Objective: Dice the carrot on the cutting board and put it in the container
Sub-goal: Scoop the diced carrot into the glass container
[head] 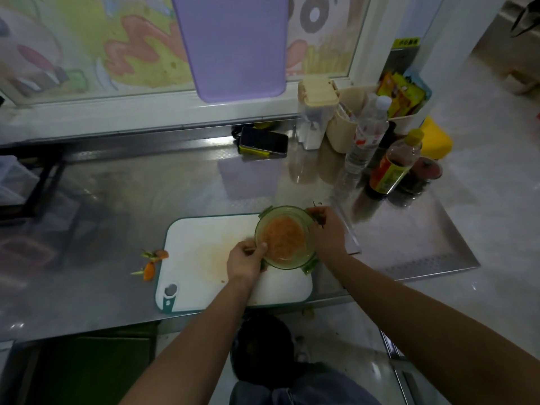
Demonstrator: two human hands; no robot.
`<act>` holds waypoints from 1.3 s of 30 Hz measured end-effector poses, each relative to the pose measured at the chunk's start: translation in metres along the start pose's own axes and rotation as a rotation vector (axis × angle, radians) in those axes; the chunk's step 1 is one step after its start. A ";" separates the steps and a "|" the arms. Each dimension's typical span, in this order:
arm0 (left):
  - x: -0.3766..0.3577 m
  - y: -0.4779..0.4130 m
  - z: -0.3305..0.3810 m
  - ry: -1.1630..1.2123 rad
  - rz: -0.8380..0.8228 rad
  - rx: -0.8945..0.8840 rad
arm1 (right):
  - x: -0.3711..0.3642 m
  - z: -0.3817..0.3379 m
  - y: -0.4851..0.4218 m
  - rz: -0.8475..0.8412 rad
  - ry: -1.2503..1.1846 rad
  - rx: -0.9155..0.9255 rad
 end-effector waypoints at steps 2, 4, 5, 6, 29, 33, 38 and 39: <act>-0.001 -0.003 -0.002 -0.070 0.009 -0.015 | -0.002 0.003 -0.004 0.017 0.064 -0.012; -0.002 -0.006 -0.003 -0.120 0.020 -0.019 | -0.002 0.005 -0.005 -0.050 0.075 -0.081; -0.002 -0.007 -0.004 -0.153 0.028 -0.019 | -0.001 0.008 -0.005 -0.077 0.083 -0.104; -0.001 -0.008 -0.004 -0.189 0.043 -0.023 | -0.001 0.009 -0.006 -0.087 0.093 -0.112; -0.016 -0.008 -0.014 -1.178 -0.338 -0.704 | -0.037 0.034 0.005 0.028 1.166 0.612; -0.013 -0.010 -0.004 -1.185 -0.371 -0.739 | -0.036 0.029 0.007 0.054 1.171 0.610; -0.006 -0.038 0.019 -1.141 -0.405 -0.799 | -0.040 0.018 0.036 0.237 1.049 0.407; -0.006 -0.043 0.019 -1.133 -0.433 -0.790 | -0.045 0.017 0.041 0.249 1.027 0.351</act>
Point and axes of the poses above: each hand's wrist, its own y-axis away from the middle knuckle, its own x-axis out of the back of the hand, z = x × y, the point moved 1 cm from there along -y, towards the middle knuckle, and after that the axes turned 14 degrees about -x, right-handed, at the moved point
